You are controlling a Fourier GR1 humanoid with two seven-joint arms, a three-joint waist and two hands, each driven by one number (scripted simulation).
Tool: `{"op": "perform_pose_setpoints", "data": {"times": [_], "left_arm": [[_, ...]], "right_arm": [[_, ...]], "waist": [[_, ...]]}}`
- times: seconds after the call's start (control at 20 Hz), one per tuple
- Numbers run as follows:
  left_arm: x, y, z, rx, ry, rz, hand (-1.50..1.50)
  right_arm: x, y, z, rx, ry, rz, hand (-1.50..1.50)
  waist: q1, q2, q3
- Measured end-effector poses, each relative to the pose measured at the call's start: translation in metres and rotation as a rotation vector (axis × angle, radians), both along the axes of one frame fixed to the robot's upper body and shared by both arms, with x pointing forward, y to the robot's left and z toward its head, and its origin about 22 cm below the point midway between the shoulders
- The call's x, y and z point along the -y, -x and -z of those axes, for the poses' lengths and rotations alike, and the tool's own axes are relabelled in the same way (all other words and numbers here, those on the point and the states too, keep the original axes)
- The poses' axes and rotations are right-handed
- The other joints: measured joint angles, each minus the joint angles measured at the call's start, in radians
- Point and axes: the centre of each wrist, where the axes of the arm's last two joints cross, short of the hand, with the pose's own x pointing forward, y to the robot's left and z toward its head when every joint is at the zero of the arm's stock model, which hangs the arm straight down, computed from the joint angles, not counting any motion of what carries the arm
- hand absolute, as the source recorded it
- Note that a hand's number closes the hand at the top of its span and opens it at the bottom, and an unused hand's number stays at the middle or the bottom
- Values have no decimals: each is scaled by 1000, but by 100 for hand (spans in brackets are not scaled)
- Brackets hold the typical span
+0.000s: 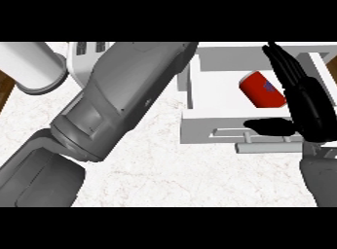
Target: Pick up the can, place it into the drawer and close the drawer
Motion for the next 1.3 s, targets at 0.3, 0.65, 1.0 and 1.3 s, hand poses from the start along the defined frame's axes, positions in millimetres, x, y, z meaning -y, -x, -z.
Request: {"op": "perform_pose_setpoints", "data": {"times": [0.3,0.65,1.0,1.3], "left_arm": [[-13,-5,1,-5,16,11,-150],[-31,-11,-5,-7,16,-11,-150],[-52,-14,-3,-10,8,-21,-150],[-77,-17,-11,-16,1,-26,-150]], "right_arm": [[-17,-36,32,-5,121,28,-150],[-36,-74,60,12,177,81,-150],[-47,-107,65,94,202,183,-150],[-47,-131,53,150,207,228,-150]], "waist": [[24,-7,-1],[45,-12,-1],[70,-12,-1],[92,-11,-1]]}}
